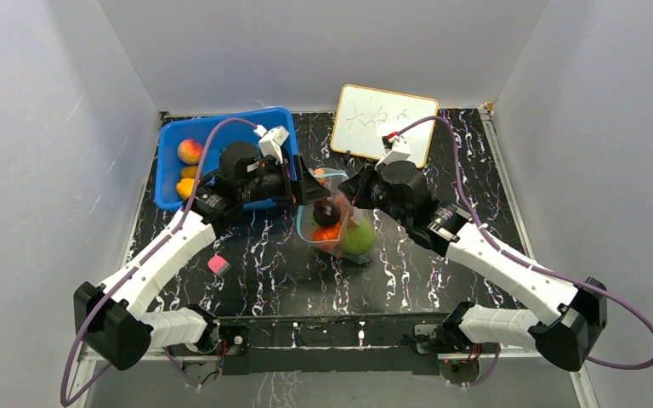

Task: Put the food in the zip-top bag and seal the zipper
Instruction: Place the fake fruit in the zipper food storage bag.

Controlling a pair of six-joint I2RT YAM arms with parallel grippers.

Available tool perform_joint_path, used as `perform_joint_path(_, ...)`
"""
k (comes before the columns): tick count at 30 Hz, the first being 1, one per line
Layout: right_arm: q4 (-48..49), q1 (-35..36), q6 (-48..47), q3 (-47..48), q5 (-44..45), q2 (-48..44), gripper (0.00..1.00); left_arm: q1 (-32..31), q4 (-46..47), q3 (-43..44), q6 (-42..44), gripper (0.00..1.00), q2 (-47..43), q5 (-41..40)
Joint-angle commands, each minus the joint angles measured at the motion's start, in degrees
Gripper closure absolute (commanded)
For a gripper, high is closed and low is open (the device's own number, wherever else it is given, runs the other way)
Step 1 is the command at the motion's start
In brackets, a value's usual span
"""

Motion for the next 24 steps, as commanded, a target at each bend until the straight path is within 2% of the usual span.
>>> perform_joint_path(1,6.8,0.0,0.3,1.0,0.6,-3.4,1.0,-0.2,-9.6,6.1,7.8,0.22,-2.8,-7.1)
perform_joint_path(5,6.8,0.0,0.1,0.6,0.0,-3.7,1.0,-0.3,-16.6,8.3,11.5,0.28,-3.2,-14.9)
perform_joint_path(9,6.6,0.0,0.1,0.6,-0.8,-3.7,1.0,-0.2,-18.2,6.5,11.9,0.38,-2.8,-19.3)
perform_joint_path(15,6.4,0.0,-0.4,1.1,-0.8,-3.6,1.0,-0.2,-11.0,2.1,8.5,0.51,-1.4,-10.6)
perform_joint_path(21,6.4,0.0,-0.4,0.8,-0.9,-3.5,1.0,-0.2,-10.5,1.1,8.6,0.63,1.2,-9.5)
perform_joint_path(22,6.4,0.0,-0.4,0.7,-0.9,-3.5,1.0,-0.2,-10.5,1.1,8.5,0.67,1.3,-9.0)
perform_joint_path(24,6.4,0.0,-0.5,0.4,-1.0,-3.5,1.0,-0.3,-10.2,1.5,8.1,0.88,1.4,-7.8)
